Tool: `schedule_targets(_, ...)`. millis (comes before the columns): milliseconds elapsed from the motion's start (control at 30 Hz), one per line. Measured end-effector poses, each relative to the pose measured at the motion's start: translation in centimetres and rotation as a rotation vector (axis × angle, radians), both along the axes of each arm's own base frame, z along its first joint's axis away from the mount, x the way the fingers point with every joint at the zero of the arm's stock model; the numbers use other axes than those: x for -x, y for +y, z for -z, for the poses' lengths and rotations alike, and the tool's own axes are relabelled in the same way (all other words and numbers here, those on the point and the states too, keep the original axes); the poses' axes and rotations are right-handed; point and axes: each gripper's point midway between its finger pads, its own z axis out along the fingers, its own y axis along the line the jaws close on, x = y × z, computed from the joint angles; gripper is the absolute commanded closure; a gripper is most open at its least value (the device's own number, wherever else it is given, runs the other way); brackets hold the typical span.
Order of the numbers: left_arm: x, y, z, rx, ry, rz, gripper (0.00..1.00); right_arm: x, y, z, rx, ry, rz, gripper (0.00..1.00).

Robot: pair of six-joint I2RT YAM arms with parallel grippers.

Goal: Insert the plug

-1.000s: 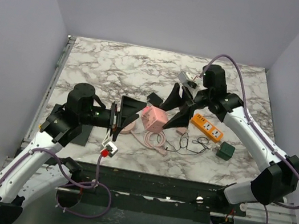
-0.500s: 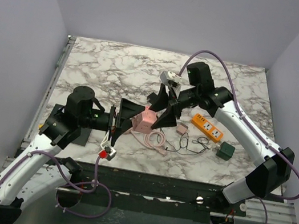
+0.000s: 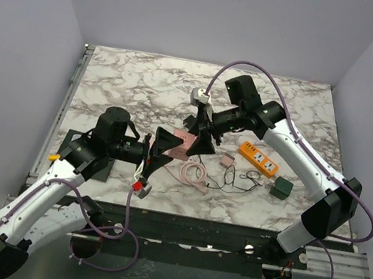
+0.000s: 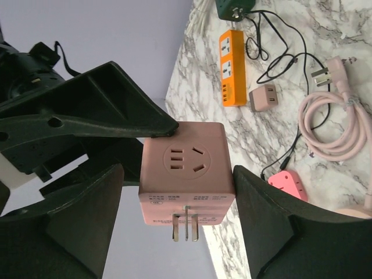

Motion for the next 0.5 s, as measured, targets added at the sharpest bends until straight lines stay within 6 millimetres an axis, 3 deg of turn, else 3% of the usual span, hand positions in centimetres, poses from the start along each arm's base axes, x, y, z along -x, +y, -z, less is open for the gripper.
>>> schedule_targets(333, -0.6, -0.5, 2.6, -0.079, 0.037, -0.008, 0.38, 0.3, -0.1, 1.1, 0.050, -0.003, 0.003, 0.78)
schedule_targets(433, -0.9, -0.6, 2.9, -0.096, 0.025, -0.013, 0.53, 0.1, -0.2, 1.3, 0.061, -0.002, 0.012, 0.77)
schedule_targets(500, -1.2, -0.6, 3.1, -0.107, 0.007, -0.018, 0.68, 0.0, -0.3, 1.4, 0.062, -0.004, 0.018, 0.76)
